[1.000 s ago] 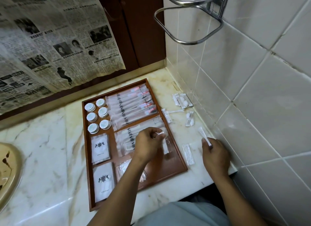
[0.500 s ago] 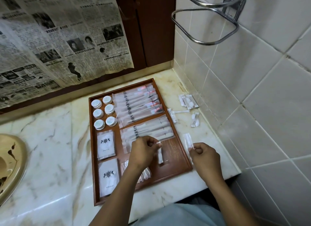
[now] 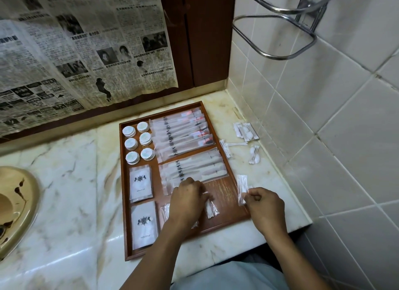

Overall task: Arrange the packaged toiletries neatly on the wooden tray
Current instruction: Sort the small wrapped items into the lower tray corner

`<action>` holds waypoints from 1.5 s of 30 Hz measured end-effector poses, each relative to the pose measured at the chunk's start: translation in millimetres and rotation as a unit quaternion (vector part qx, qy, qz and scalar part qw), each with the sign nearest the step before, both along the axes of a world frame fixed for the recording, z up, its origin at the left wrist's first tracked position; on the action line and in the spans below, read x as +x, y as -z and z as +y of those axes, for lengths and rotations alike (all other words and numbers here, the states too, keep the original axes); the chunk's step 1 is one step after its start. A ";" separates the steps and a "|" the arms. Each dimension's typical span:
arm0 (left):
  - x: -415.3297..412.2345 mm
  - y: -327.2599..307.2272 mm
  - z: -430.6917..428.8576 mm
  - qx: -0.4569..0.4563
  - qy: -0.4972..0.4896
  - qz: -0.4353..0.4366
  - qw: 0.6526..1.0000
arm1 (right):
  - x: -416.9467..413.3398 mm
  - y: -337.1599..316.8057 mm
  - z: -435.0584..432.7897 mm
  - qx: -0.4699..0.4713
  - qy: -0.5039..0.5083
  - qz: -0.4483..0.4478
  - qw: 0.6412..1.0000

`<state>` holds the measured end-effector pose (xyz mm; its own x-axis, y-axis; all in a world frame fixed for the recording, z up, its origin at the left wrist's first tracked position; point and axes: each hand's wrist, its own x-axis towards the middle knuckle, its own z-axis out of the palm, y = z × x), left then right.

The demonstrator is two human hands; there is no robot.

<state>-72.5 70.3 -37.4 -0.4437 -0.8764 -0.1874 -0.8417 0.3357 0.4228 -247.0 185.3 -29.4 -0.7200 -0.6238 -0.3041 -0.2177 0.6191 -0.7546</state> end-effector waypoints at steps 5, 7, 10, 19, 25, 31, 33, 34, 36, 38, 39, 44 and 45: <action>2.0 -0.8 10.5 -0.049 0.064 -0.066 0.995 | -2.9 -0.2 1.8 -0.010 0.013 0.024 1.000; 3.3 -0.2 13.0 -0.051 0.084 -0.095 0.991 | -5.2 1.1 3.1 -0.013 0.015 0.038 0.999; 5.1 0.8 14.4 -0.048 0.094 -0.114 0.988 | -8.0 1.2 4.9 -0.013 0.019 0.039 0.999; 11.3 1.2 17.6 -0.065 0.101 -0.117 0.986 | -7.2 -1.9 4.2 0.004 -0.013 0.024 1.000; 13.6 -2.2 19.7 -0.063 0.122 -0.132 0.982 | 17.2 -1.7 -14.2 0.057 -0.113 0.077 0.989; 14.1 -3.7 21.1 -0.074 0.120 -0.149 0.979 | 42.8 10.2 -28.0 0.133 -0.206 0.182 0.952; 14.0 -2.8 22.6 -0.080 0.125 -0.139 0.979 | 47.2 14.7 -28.0 0.132 -0.220 0.214 0.942; 13.6 -2.5 23.3 -0.085 0.130 -0.135 0.979 | 48.3 16.9 -27.5 0.126 -0.226 0.224 0.939; 12.3 -1.9 24.5 -0.088 0.138 -0.135 0.977 | 48.6 21.0 -27.4 0.115 -0.234 0.225 0.939; 11.6 -1.3 25.0 -0.087 0.142 -0.137 0.976 | 49.0 24.0 -27.6 0.115 -0.238 0.217 0.940; 11.8 -0.9 25.1 -0.086 0.142 -0.137 0.977 | 49.4 25.0 -27.8 0.115 -0.239 0.215 0.940; 14.4 2.9 23.8 -0.084 0.141 -0.121 0.979 | 50.4 26.2 -28.0 0.113 -0.253 0.213 0.937; 14.8 4.0 23.6 -0.084 0.140 -0.120 0.979 | 50.6 26.6 -27.9 0.112 -0.257 0.216 0.935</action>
